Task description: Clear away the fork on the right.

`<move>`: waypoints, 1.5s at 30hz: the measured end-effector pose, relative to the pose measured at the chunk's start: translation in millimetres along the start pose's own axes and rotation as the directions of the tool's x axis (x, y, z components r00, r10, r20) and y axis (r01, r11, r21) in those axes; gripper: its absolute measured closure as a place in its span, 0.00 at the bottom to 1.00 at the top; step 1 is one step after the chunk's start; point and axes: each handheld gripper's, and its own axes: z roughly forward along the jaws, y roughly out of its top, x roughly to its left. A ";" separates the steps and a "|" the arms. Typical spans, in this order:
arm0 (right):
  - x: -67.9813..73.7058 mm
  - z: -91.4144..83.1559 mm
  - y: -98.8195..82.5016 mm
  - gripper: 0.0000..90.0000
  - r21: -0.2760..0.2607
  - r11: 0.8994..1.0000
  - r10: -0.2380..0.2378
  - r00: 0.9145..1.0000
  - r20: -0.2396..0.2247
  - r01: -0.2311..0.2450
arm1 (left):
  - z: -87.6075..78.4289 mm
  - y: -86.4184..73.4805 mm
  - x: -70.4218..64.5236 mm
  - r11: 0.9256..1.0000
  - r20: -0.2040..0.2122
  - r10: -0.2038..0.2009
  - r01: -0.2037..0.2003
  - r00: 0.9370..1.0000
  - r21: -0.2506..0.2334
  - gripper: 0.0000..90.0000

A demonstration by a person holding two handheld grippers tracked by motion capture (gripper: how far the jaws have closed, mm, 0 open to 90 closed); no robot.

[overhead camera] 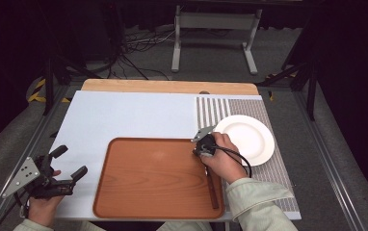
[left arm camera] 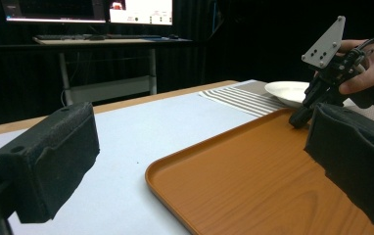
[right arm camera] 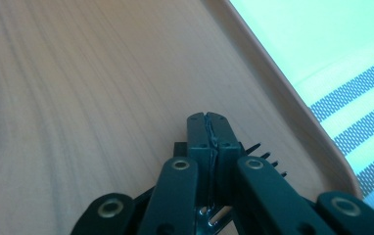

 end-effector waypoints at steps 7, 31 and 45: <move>-3.4 -2.2 -4.0 0.99 0.001 1.000 0.021 1.000 0.007 -0.021 | 0.1 0.2 0.1 1.000 0.001 0.006 -0.006 1.000 0.001 0.00; -10.3 -7.9 -14.0 0.99 0.002 0.996 0.093 0.995 0.029 -0.093 | 0.3 0.1 -0.3 1.000 0.000 0.003 -0.003 1.000 0.000 0.00; -9.5 -12.4 -11.9 0.86 -0.058 0.992 0.115 0.993 0.005 -0.114 | 0.7 -0.1 -0.5 1.000 -0.001 0.001 -0.001 1.000 0.001 0.00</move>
